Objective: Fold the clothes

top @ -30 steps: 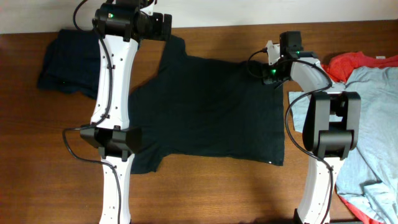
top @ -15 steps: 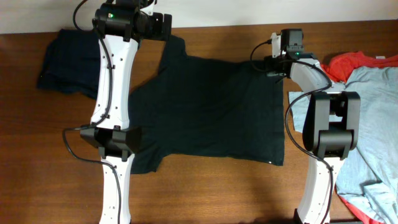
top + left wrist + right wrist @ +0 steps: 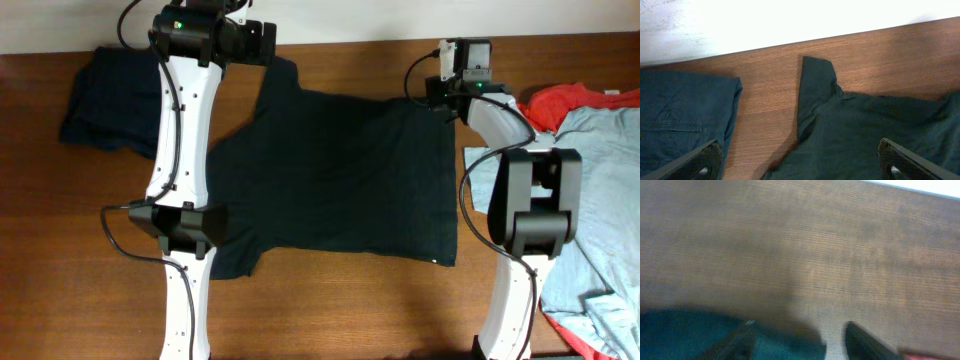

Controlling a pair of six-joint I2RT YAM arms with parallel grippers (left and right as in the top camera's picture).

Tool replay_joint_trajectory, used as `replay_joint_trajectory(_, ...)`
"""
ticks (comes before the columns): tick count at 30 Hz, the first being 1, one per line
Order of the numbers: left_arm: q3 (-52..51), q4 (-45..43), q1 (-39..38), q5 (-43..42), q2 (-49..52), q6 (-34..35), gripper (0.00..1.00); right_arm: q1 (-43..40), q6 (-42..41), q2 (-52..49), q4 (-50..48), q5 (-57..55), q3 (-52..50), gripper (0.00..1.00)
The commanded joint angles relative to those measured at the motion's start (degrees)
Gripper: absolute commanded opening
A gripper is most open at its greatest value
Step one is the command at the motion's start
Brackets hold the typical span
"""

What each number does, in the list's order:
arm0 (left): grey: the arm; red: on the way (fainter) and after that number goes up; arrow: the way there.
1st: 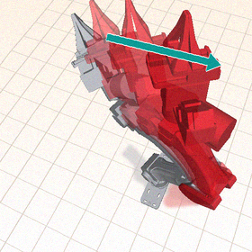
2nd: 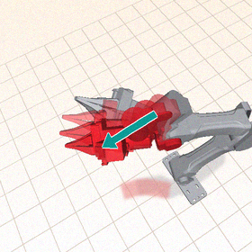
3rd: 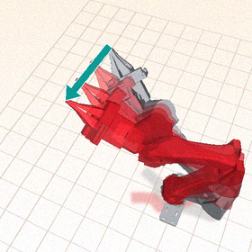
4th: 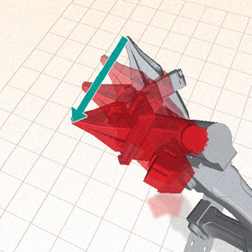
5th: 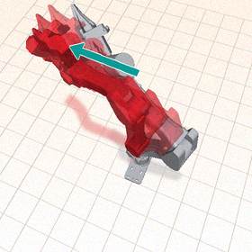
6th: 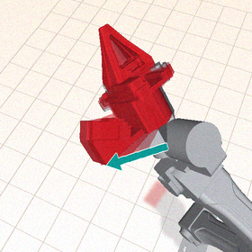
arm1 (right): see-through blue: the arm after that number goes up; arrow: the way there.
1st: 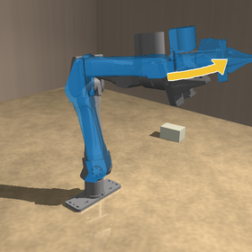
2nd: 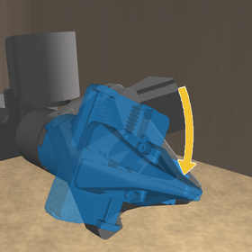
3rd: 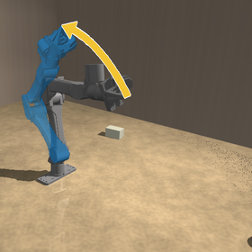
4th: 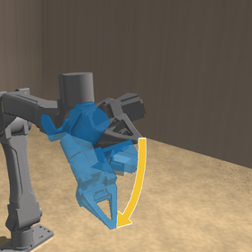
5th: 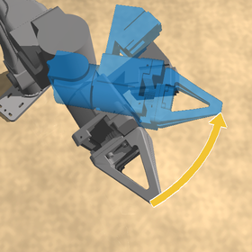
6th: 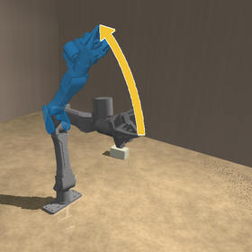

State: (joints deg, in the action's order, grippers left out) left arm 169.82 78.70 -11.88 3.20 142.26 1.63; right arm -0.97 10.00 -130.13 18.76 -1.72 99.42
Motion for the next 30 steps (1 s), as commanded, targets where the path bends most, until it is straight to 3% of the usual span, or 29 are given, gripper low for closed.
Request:
replay_joint_trajectory(1,0.0,-0.1,-0.1,-0.4,0.2,0.7,0.99,0.7,-2.6,9.7,5.2,-0.2,0.9,0.8)
replay_joint_trajectory(3,0.0,-0.1,-0.1,-0.4,0.2,0.7,0.99,1.0,-5.1,12.9,10.0,-0.1,0.9,0.99)
replay_joint_trajectory(13,0.0,-0.1,-0.1,-0.4,0.2,0.7,0.99,0.9,-5.2,18.1,26.0,-0.1,0.9,0.99)
replay_joint_trajectory(30,0.0,-0.1,-0.1,-0.4,0.2,0.7,0.99,0.9,-5.2,18.1,26.5,-0.1,0.9,0.99)
